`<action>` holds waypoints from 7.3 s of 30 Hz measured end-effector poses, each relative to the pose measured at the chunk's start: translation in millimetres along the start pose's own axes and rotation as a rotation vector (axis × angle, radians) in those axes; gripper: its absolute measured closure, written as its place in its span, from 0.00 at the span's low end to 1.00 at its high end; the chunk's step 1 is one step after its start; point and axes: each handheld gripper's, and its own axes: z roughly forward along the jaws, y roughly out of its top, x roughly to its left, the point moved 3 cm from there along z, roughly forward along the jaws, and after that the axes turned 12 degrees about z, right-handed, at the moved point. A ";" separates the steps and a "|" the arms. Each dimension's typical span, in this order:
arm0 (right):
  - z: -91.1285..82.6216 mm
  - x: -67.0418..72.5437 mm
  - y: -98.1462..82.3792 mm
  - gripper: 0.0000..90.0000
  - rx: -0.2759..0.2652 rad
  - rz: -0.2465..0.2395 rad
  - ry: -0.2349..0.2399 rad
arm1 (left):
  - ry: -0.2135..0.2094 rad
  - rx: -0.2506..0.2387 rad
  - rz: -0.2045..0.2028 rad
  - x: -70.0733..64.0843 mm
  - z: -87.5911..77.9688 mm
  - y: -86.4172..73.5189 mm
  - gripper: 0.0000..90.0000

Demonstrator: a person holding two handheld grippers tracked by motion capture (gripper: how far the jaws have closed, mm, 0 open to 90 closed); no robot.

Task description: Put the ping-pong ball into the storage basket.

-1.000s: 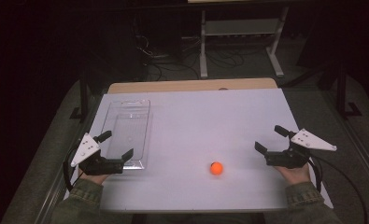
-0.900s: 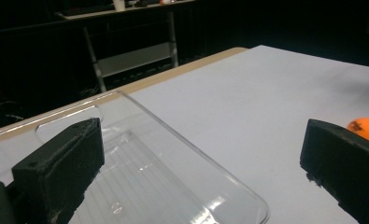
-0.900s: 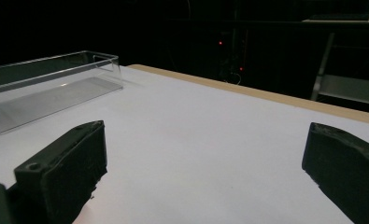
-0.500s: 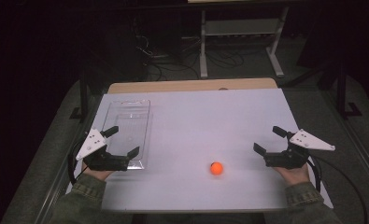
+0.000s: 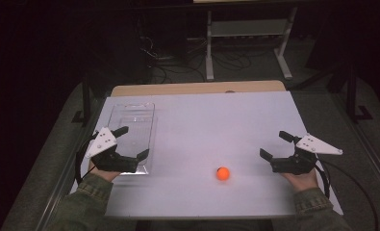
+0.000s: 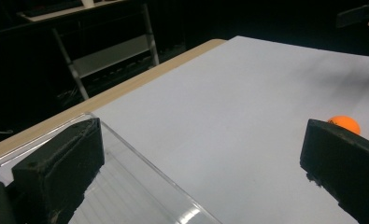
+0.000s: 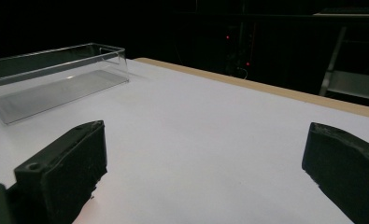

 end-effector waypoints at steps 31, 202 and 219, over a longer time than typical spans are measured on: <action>0.8 1.8 -1.1 0.00 0.011 -0.005 0.020 | -0.120 0.051 0.084 -8.0 33.0 37.0 0.00; -6.4 -1.0 -0.3 0.00 0.010 0.014 0.031 | -0.682 0.371 0.441 -112.2 192.1 82.3 0.00; -7.2 -1.4 -0.9 0.00 0.012 0.017 0.029 | -0.709 0.385 0.445 -121.7 200.0 70.2 0.00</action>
